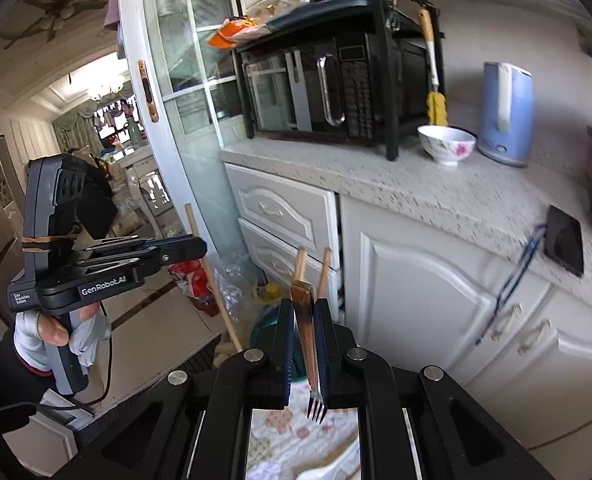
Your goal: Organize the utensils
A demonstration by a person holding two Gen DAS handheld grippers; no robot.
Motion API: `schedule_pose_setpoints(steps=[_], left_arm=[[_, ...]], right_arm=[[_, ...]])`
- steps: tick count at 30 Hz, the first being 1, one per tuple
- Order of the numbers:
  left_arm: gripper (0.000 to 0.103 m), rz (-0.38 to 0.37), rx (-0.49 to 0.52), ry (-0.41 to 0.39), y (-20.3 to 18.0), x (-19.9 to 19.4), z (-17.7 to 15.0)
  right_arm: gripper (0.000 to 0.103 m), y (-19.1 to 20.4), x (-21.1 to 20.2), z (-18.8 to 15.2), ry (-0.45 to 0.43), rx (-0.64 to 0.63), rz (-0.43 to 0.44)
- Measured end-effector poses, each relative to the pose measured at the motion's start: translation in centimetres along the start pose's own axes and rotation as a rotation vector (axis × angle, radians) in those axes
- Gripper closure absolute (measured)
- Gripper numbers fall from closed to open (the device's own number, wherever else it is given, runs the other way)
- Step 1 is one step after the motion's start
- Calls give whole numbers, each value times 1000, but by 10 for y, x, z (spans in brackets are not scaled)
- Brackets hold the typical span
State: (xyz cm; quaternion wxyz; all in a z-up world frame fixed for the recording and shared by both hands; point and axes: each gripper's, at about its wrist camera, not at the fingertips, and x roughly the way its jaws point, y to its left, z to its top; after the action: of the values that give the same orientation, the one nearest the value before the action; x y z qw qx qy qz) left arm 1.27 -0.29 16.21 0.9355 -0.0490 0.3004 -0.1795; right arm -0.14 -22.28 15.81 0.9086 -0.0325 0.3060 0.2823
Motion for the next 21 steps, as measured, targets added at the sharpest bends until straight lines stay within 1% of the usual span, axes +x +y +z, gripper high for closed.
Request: schedule_pose_setpoints(steps=[3,5,7,11,14,17,21], left_arm=[[99,30,1,-29,4,3,10],[99,73,20,-56,4,7,15],[99,92,24,-59,6,14,17],[99,111,14,-30,11,36,11],[99,99,-24,-7,17,53,2],[99,75,-72,41,24,70,-9],[99,71,-78,78,27,83,-20]], right_arm=[[94,3,13,9,-1,2,16],[94,5,24,14,4,0,24],[94,5,34,17,5,10,35],[94,5,51,22,8,29,57],[94,2,66,20,31,40,65],[94,-7,79,8,65,79,89],[94,-27,93,-19,148,123,84]])
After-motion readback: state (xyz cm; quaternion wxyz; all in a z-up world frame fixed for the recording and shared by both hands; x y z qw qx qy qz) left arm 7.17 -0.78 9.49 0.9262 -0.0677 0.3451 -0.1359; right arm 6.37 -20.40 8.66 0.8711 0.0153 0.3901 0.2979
